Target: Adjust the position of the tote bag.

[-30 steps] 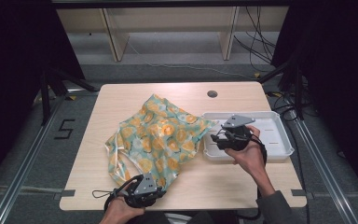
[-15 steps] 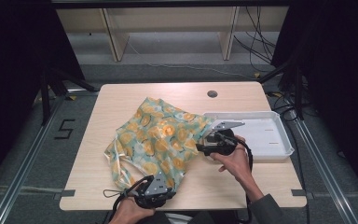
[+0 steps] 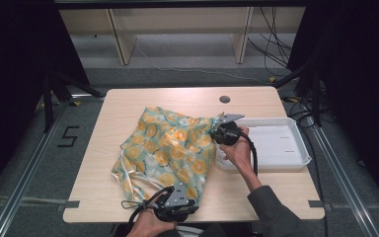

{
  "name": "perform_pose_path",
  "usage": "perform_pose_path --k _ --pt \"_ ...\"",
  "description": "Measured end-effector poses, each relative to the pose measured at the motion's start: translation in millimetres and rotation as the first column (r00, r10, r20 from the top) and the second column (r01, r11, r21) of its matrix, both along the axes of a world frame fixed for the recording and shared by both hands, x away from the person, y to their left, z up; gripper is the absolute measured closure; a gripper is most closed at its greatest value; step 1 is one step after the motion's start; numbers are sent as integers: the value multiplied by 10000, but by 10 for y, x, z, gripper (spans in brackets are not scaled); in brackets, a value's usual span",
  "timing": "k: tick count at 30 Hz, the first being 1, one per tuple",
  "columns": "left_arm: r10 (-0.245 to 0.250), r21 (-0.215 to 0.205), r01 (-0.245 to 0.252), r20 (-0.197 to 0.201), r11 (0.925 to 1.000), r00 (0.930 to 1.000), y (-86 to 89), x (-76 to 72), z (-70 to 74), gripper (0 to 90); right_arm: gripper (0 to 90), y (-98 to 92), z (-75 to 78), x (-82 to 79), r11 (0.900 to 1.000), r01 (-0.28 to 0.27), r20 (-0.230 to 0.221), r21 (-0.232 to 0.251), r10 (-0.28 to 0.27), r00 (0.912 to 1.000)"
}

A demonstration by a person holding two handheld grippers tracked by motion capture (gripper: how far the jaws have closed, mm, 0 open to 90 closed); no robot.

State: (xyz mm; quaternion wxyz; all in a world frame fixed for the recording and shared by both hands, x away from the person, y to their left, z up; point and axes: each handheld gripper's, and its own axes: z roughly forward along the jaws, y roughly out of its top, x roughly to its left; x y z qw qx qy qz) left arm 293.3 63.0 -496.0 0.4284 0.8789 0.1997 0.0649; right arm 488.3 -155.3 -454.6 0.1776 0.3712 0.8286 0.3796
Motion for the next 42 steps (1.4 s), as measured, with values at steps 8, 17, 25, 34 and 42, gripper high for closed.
perform_pose_path --k 8,17,25,34,42 --pt "-102 372 124 -583 9992 9982 193 -118 306 410 823 7 -11 141 9999 144 268 -59 -142 9995" --pt "2515 -160 -2512 181 9678 9677 1051 203 557 411 514 -120 285 -365 9993 -174 179 -342 180 9997" --pt "5802 -215 -5799 112 8144 8144 1898 665 420 372 495 -118 221 -994 9825 -1862 -510 -49 1857 9813" --pt "6025 -102 -6081 -1232 7938 7886 2090 795 262 377 484 -43 145 -1243 9660 -2586 -762 -16 2577 9632" --pt "5574 -177 -5661 -1515 8242 8163 2057 954 81 572 446 27 70 -1428 9479 -3185 -825 -91 3167 9449"
